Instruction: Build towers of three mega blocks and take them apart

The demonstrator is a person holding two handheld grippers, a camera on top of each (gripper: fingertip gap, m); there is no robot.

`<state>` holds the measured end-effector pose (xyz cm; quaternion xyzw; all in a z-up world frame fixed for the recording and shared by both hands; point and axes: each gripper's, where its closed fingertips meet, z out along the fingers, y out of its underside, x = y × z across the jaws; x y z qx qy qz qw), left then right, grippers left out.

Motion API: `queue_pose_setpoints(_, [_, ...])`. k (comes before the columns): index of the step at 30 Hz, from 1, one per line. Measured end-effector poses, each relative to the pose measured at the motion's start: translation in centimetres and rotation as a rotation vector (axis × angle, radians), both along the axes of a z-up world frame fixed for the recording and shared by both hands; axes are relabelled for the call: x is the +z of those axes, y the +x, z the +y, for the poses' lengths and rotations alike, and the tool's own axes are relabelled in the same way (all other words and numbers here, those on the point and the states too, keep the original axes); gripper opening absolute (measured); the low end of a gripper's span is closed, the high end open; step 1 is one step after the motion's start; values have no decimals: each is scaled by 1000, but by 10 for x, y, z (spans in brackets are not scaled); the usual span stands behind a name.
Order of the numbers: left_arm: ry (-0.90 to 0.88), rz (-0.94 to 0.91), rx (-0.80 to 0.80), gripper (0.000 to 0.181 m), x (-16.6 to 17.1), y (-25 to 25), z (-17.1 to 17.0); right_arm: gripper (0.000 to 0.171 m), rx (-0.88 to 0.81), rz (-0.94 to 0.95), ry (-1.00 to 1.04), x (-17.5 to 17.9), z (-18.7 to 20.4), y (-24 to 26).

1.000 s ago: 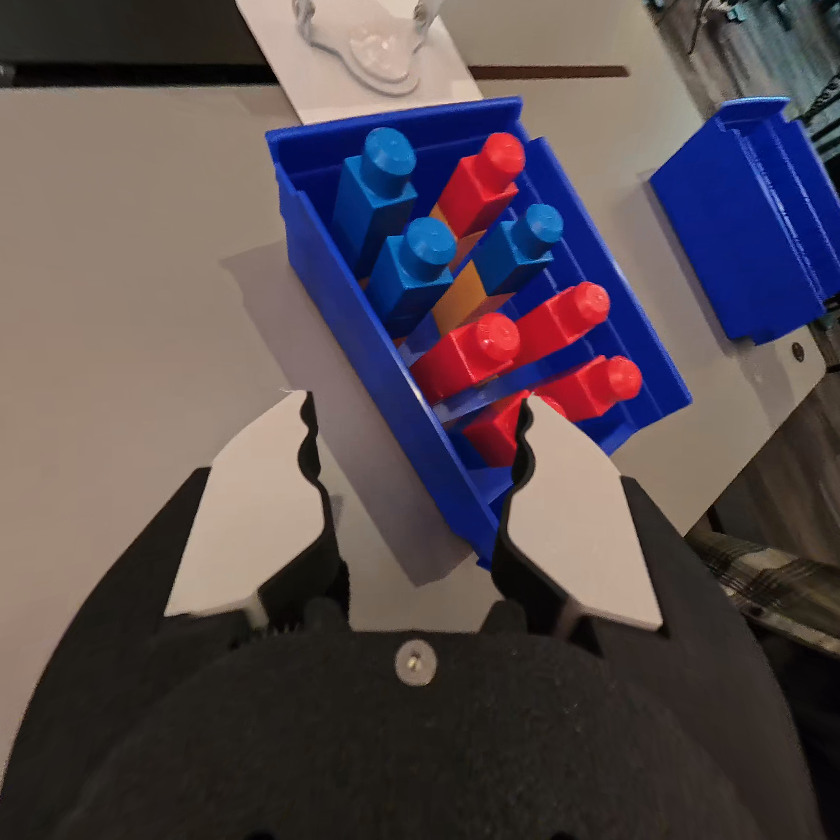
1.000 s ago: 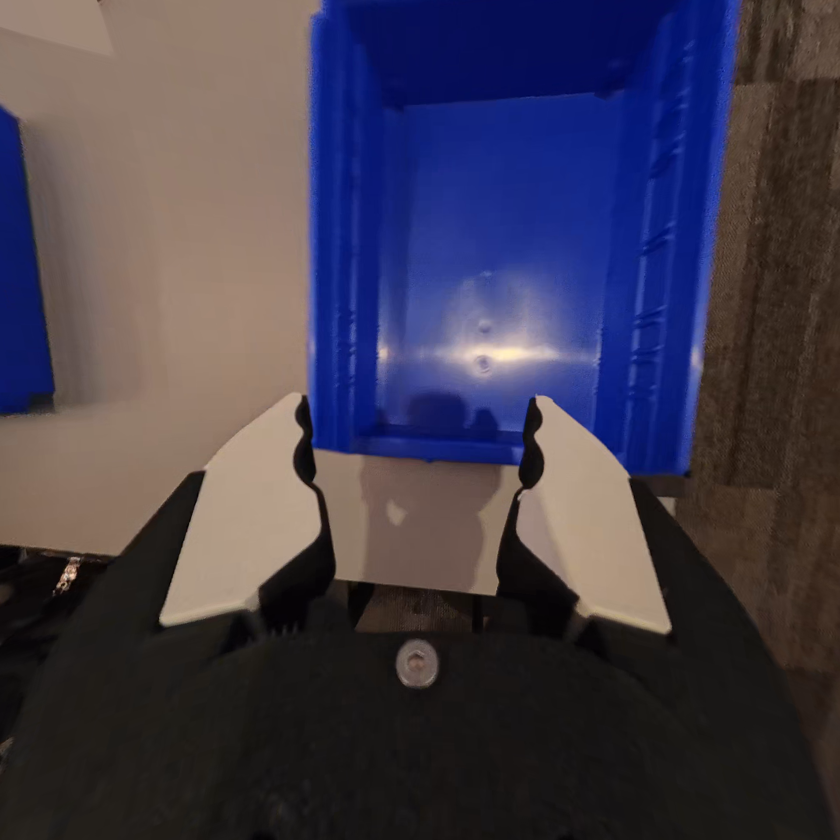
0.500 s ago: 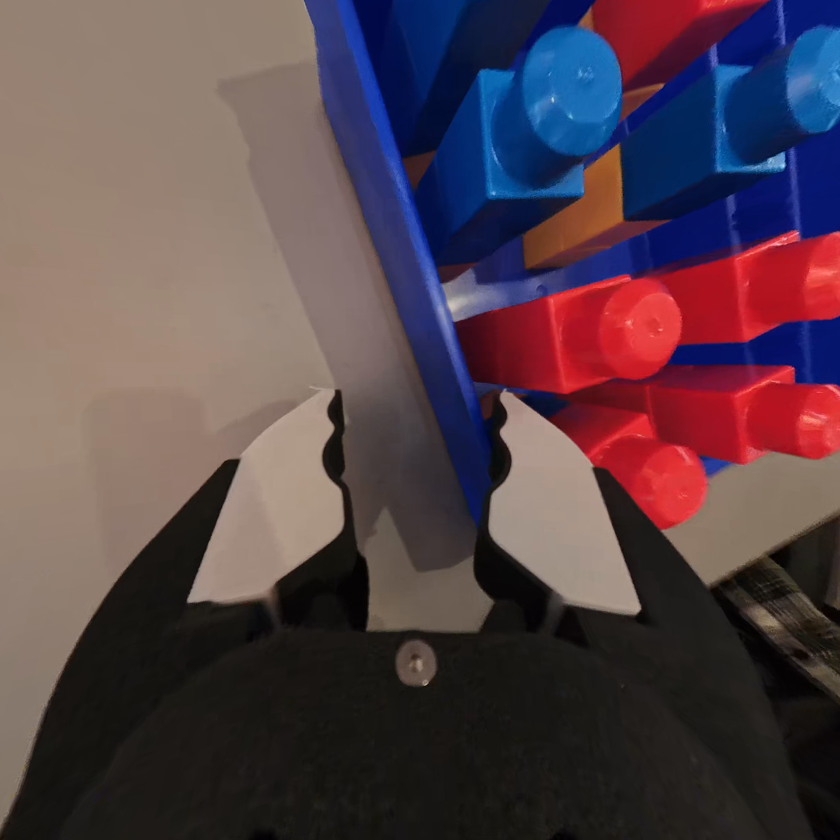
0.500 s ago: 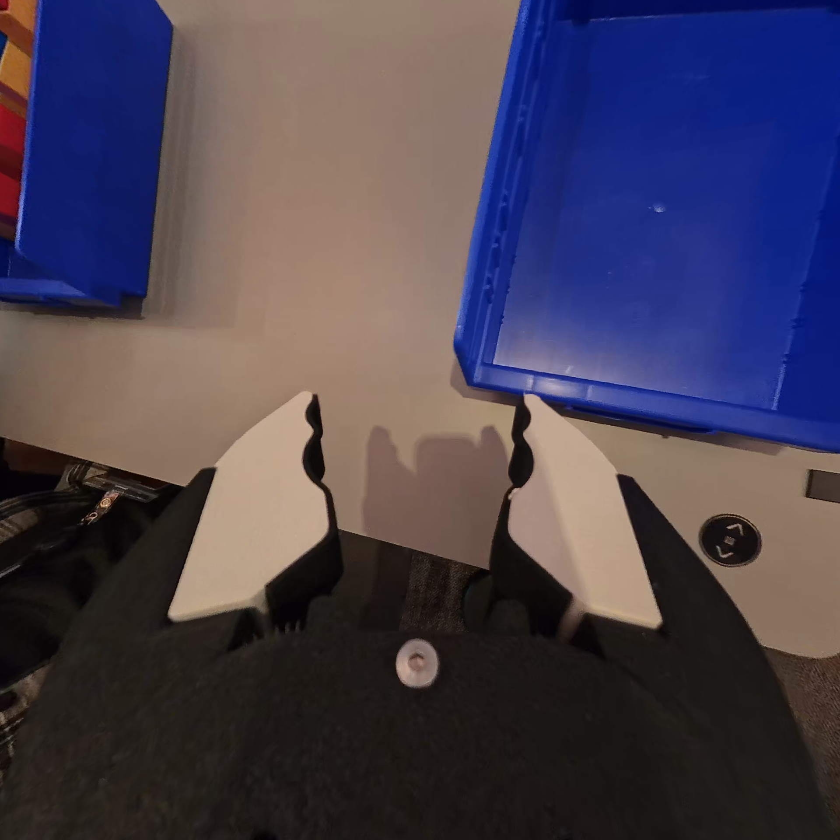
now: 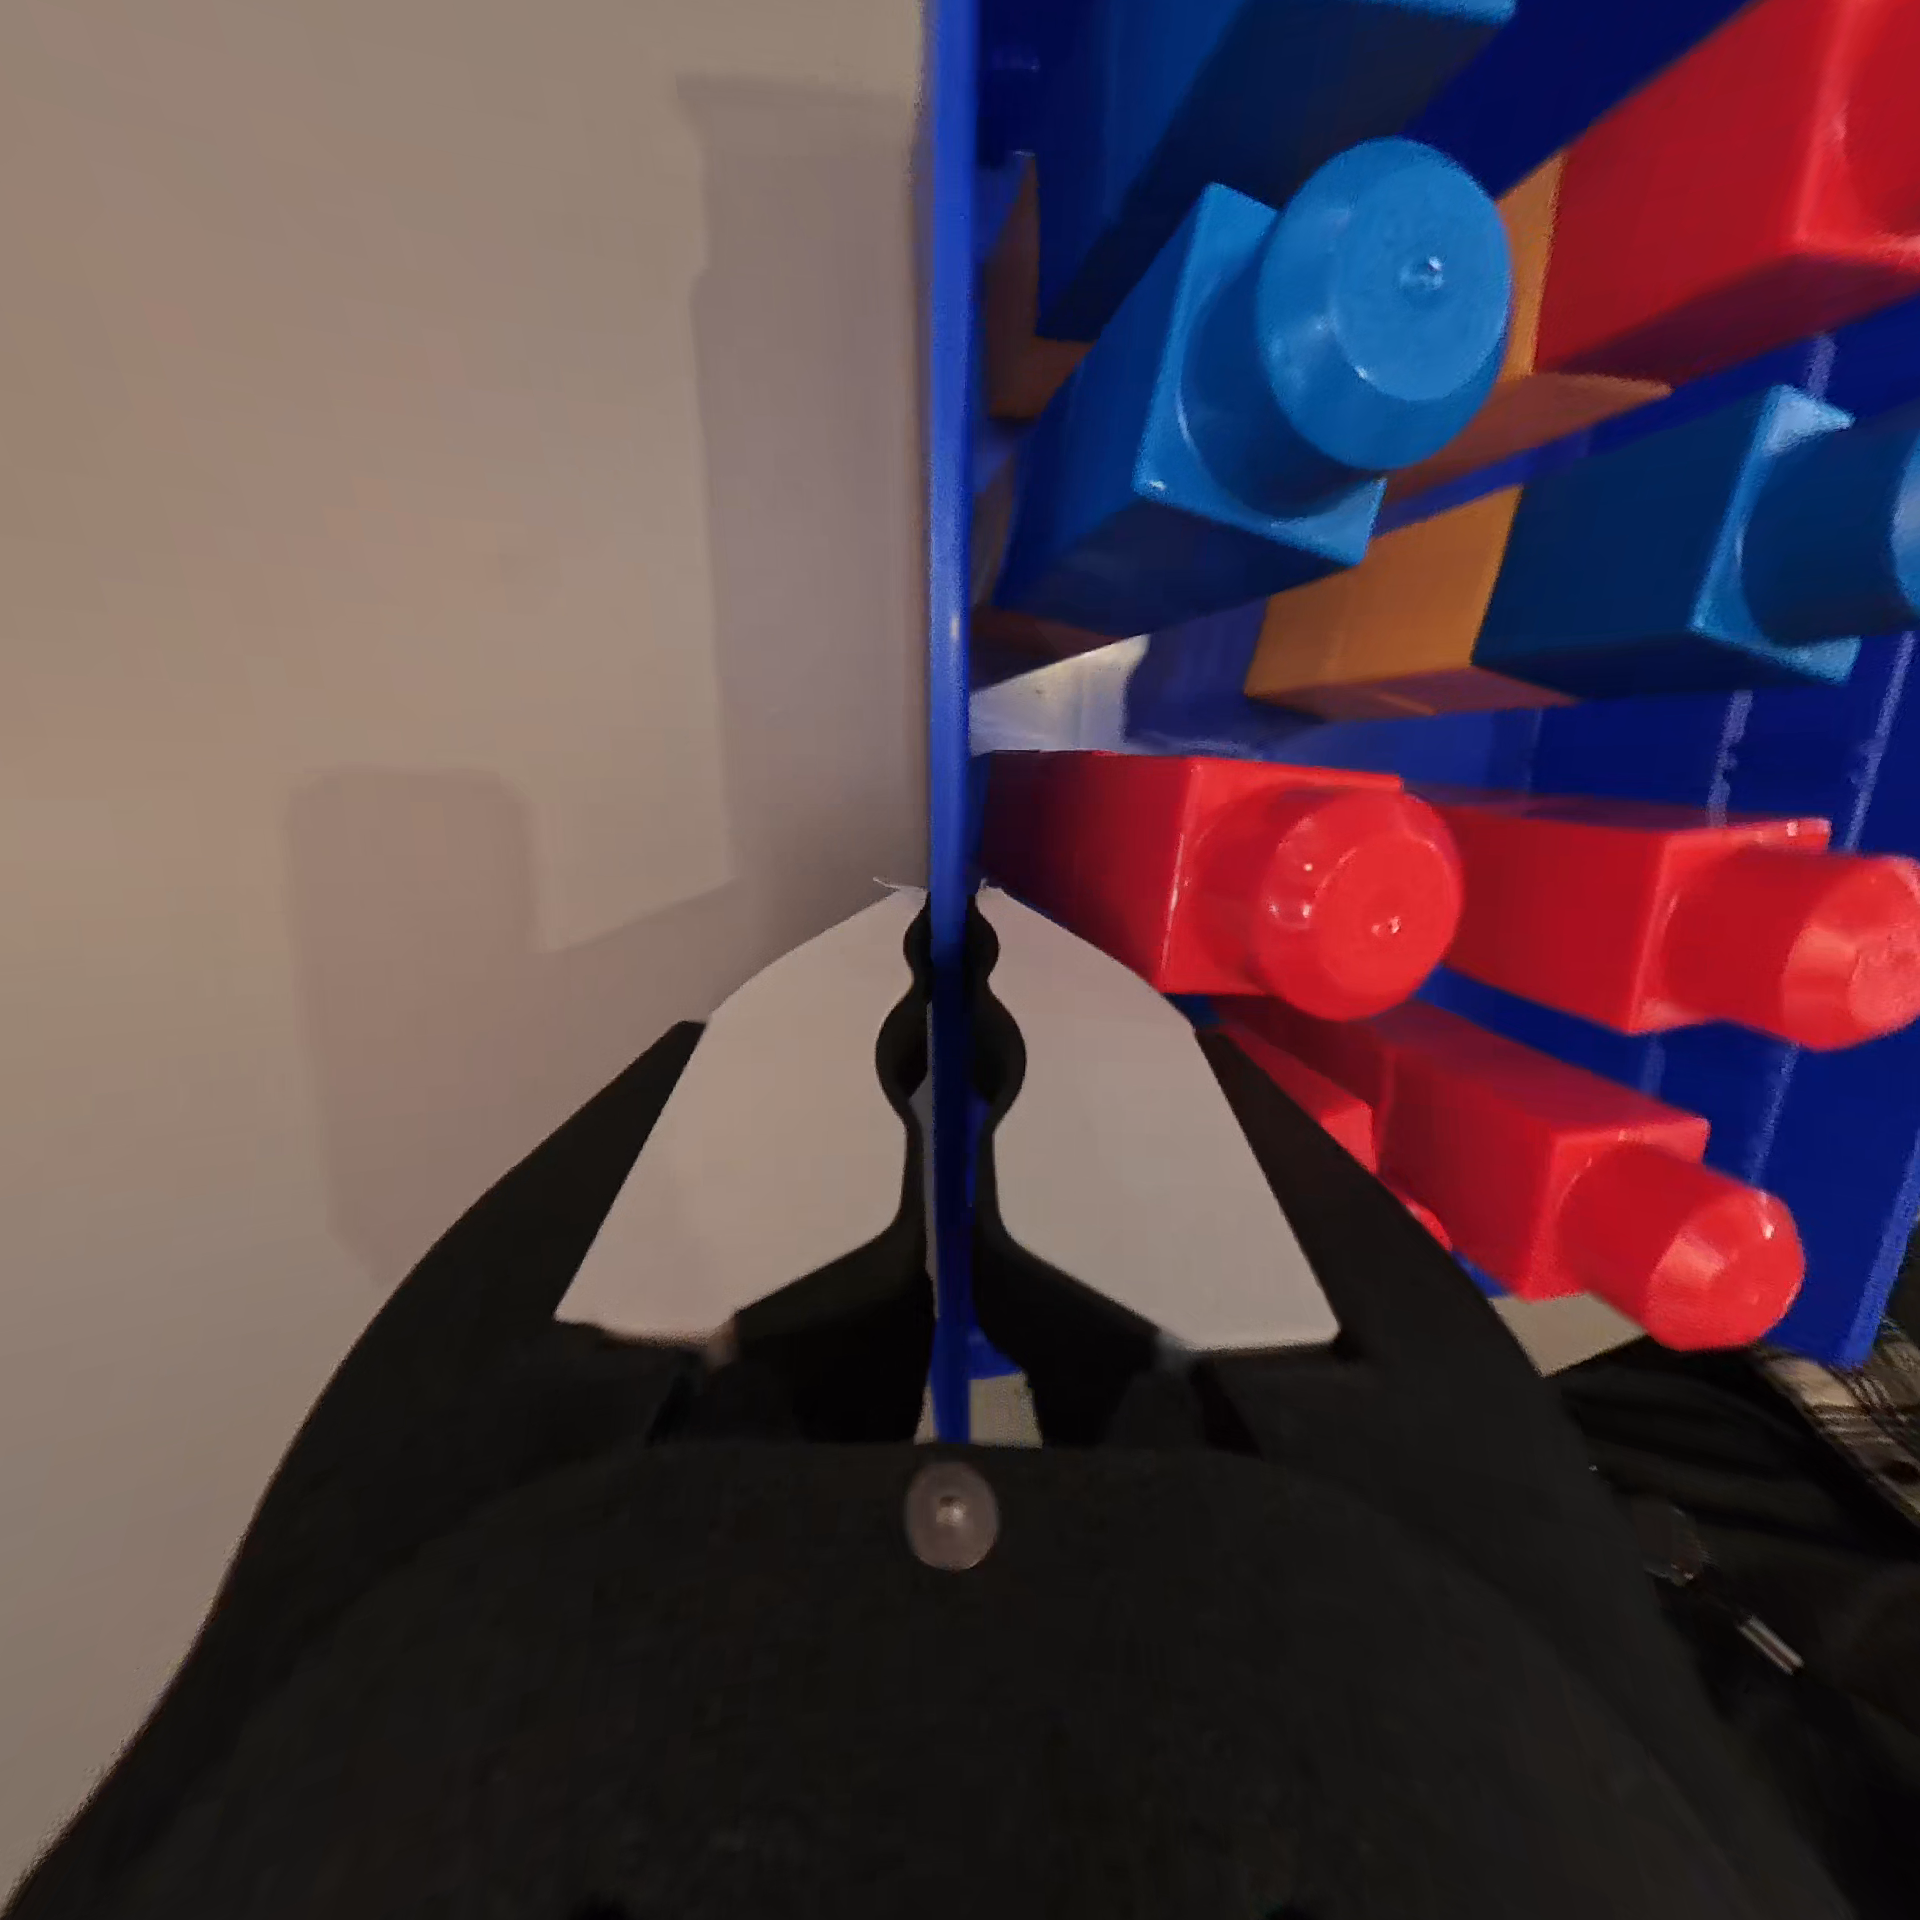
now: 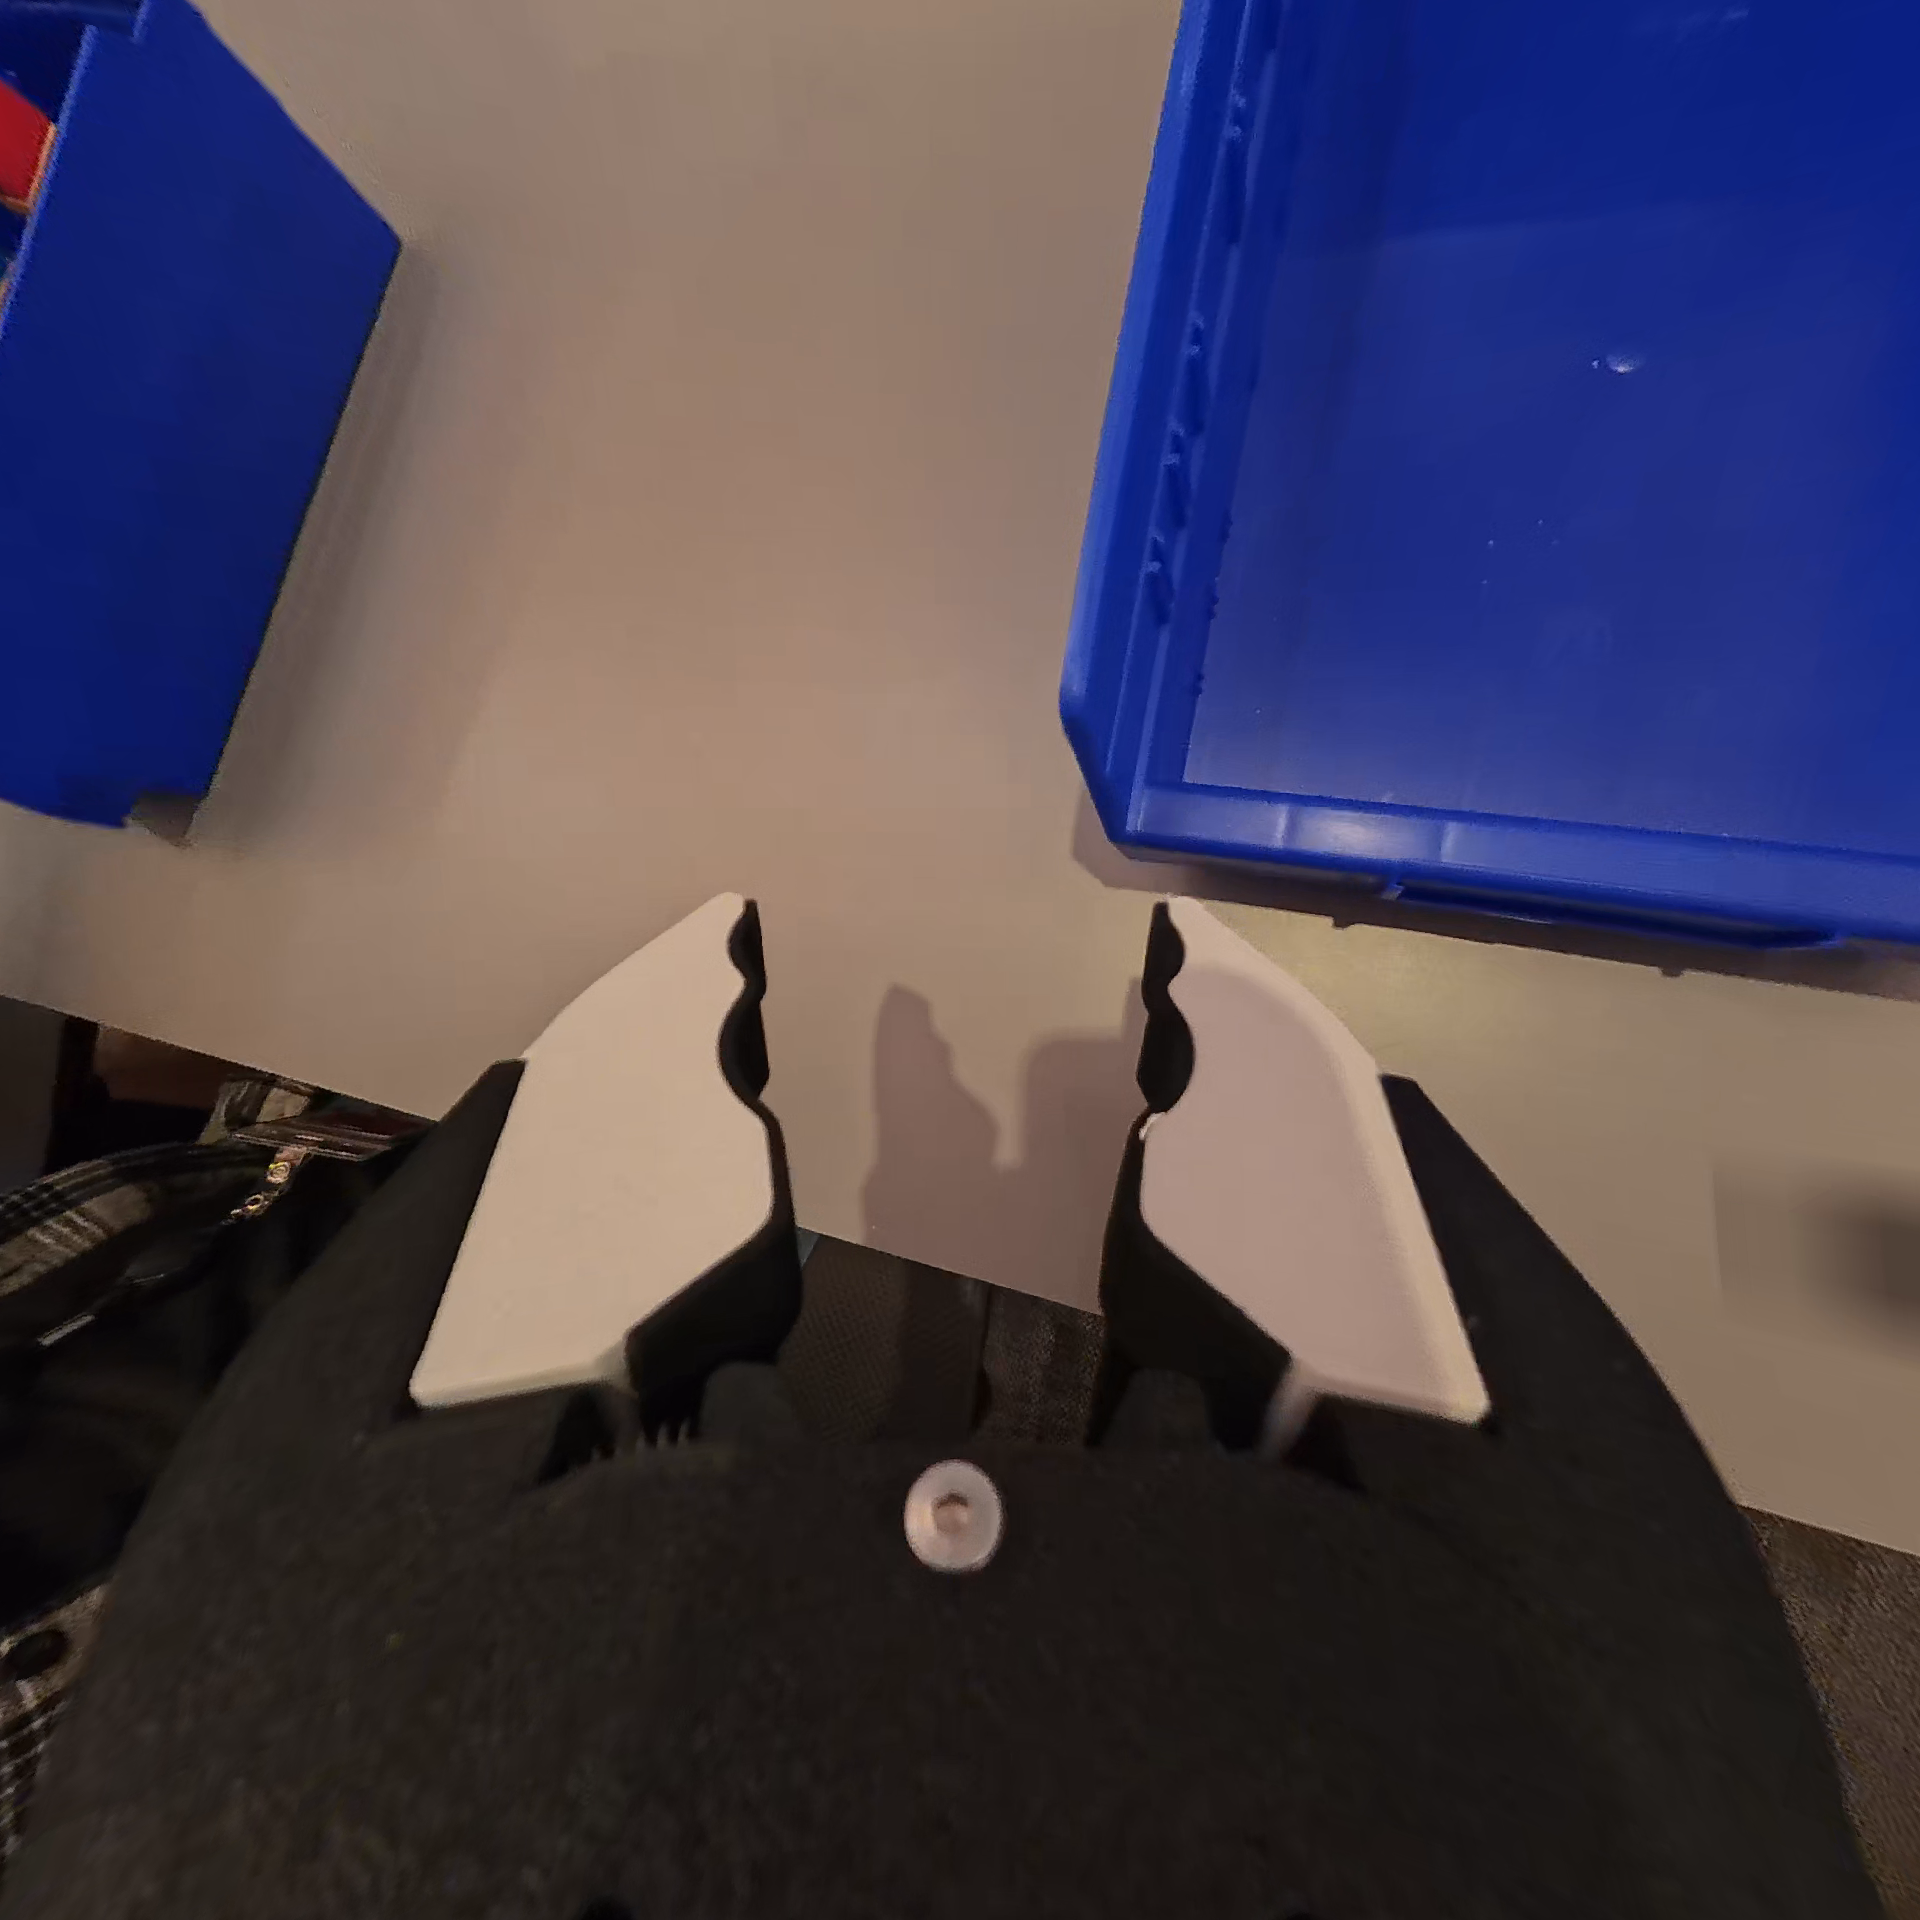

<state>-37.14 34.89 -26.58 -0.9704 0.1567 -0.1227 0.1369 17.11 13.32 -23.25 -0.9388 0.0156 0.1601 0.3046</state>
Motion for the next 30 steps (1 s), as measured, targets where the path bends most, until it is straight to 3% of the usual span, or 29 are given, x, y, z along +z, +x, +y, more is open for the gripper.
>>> queue_pose_setpoints(30, [21, 46, 344, 3, 2, -246, -35, 56, 107, 50, -42, -24, 15, -50])
